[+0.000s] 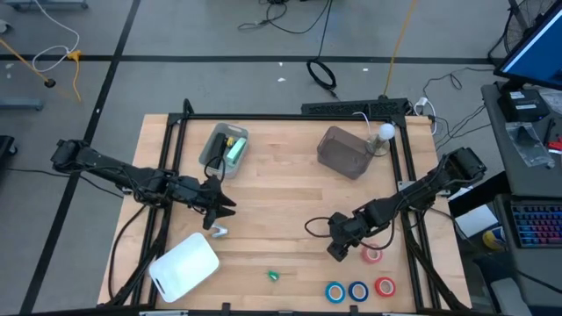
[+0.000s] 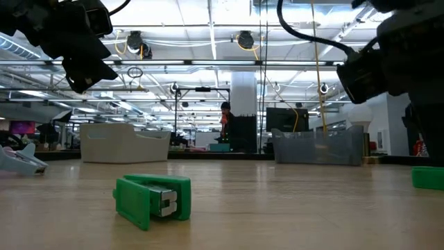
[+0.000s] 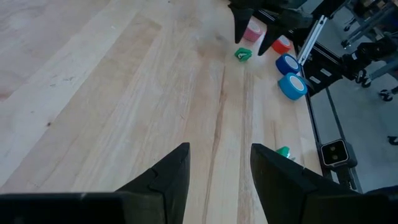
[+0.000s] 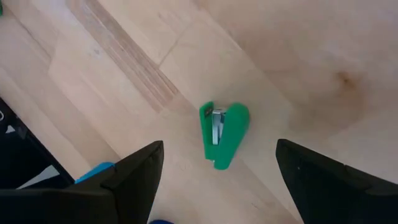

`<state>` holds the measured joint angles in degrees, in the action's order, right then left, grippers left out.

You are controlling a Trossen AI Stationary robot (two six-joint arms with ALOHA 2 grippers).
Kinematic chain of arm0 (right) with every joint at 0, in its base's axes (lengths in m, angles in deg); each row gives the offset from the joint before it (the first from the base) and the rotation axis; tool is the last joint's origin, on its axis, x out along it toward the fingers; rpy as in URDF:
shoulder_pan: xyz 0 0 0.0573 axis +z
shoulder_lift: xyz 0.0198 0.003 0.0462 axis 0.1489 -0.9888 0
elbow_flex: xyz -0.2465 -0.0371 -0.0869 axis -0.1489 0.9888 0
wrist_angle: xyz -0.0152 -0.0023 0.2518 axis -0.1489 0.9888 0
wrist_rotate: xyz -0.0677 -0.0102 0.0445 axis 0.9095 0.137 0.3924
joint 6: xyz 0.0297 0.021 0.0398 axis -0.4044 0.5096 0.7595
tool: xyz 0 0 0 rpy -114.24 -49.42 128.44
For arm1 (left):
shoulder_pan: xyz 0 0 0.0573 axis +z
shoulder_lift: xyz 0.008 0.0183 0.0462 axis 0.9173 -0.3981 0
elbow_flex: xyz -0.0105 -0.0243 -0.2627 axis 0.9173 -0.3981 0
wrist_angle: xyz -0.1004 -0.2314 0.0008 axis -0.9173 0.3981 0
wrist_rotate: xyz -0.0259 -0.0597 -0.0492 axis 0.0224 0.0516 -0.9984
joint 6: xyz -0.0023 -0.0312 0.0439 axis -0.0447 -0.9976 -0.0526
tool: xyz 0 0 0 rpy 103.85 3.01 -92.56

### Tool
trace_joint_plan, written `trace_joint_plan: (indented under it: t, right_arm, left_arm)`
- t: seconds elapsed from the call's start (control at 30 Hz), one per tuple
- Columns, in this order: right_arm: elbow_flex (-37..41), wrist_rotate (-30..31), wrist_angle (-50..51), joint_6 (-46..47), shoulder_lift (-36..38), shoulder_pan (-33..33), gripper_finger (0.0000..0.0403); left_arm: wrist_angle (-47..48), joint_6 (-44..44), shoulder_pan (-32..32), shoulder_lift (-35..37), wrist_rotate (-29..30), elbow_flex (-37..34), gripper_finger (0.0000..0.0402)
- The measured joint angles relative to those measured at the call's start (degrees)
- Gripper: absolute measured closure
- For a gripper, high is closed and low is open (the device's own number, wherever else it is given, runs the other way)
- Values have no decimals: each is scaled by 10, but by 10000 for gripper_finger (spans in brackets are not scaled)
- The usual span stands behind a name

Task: Pick and place Stapler, Stapler remover, tape
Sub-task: Put the right small green stapler into the gray bin

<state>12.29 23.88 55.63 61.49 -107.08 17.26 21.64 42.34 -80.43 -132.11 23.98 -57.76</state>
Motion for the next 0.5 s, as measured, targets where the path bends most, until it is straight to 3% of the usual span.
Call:
trace_joint_plan:
  t: [0.5]
  right_arm:
    - [31, 23, -44, 16, -6, 1, 101]
  left_arm:
    - [0, -2, 0, 0, 30, 0, 233]
